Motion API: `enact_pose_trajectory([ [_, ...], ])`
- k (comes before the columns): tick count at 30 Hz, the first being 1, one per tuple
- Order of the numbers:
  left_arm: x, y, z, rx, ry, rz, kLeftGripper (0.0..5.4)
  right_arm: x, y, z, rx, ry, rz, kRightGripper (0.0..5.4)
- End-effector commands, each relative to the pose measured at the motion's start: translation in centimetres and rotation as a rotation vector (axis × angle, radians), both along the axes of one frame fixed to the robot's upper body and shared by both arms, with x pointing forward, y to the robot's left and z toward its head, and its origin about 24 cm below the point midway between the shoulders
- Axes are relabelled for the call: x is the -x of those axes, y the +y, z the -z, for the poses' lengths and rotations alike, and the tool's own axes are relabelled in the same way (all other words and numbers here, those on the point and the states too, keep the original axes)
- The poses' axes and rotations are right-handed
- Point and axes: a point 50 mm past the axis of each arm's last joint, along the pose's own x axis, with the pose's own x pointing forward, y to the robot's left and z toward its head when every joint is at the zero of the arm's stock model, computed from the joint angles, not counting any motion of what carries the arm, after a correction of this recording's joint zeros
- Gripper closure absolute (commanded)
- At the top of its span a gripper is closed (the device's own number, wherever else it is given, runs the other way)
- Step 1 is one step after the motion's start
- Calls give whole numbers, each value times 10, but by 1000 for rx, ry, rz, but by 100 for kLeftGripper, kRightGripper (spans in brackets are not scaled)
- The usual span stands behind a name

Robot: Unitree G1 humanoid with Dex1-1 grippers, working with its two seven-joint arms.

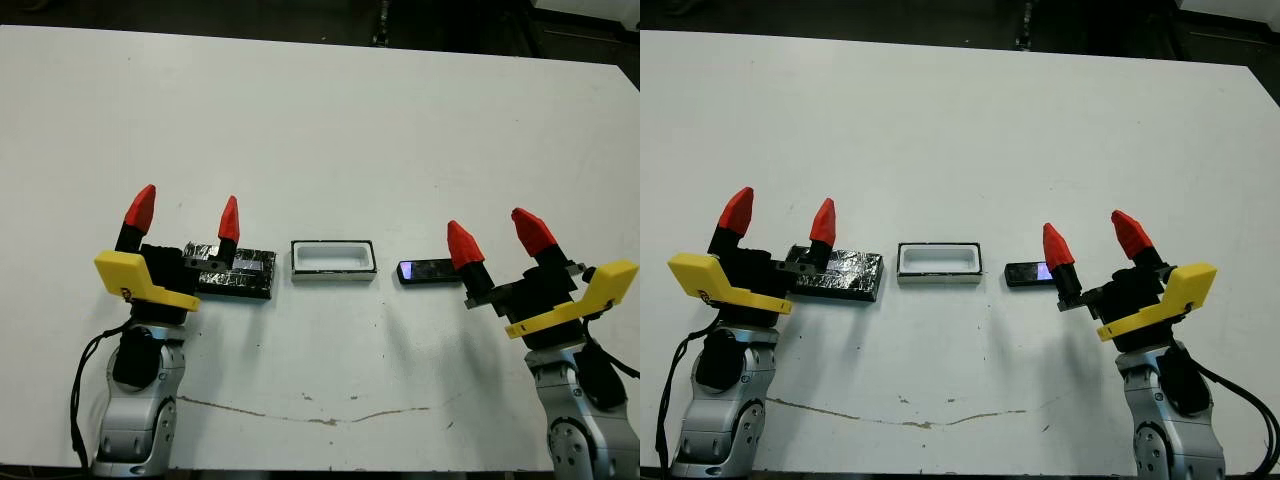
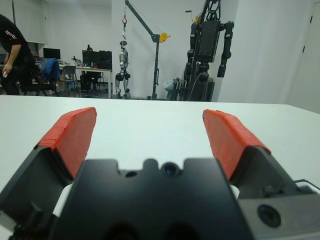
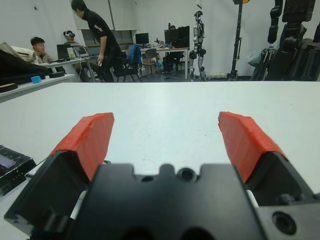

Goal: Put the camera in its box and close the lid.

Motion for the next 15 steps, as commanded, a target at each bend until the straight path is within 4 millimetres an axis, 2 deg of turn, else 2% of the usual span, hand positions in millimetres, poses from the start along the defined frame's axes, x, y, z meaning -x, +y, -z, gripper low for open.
enact_pose_trajectory([
  [1,3,1,4,-3,24,-5,0,0,-2,0,3,-5,2,0],
  [12,3,0,5,8,28,0,0,0,-5,2,22,7,-3,0],
  [15,3,0,5,-2,24,-4,0,-3,-9,-3,51,-5,-11,0],
])
